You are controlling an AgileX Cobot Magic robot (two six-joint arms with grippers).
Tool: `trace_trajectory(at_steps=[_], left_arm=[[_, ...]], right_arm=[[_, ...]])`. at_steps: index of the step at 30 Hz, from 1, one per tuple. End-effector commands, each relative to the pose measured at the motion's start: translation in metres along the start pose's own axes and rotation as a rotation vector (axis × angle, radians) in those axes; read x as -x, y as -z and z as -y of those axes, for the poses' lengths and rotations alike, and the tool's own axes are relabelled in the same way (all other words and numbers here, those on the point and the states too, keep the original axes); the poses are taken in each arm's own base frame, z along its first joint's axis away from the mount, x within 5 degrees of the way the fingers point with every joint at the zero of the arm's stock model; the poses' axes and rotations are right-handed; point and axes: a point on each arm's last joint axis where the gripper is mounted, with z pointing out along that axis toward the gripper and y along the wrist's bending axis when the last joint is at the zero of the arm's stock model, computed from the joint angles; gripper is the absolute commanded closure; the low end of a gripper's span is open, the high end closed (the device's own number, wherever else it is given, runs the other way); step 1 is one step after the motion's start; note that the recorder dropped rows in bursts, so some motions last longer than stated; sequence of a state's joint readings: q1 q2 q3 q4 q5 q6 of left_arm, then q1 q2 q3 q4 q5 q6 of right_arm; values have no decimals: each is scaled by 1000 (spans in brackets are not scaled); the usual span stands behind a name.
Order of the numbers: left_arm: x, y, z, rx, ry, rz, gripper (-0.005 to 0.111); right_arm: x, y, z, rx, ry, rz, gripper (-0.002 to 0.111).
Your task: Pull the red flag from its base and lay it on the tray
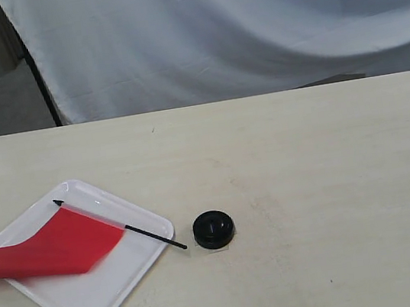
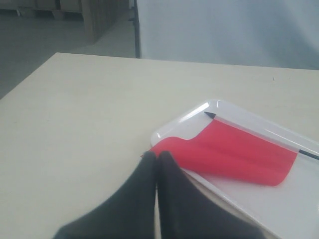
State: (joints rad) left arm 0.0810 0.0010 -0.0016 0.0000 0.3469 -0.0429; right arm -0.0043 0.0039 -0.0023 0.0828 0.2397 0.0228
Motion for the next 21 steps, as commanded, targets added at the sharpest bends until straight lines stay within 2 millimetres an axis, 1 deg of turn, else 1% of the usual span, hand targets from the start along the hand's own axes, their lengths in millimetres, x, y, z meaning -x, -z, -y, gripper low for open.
trace_trajectory(at_steps=[1,21], left_arm=[[0,0,0,2,-1,3,107],[0,0,0,2,-1,3,107]], right_arm=[[-1,0,0,-5,3,0,108],[0,0,0,-5,-9,4,108]])
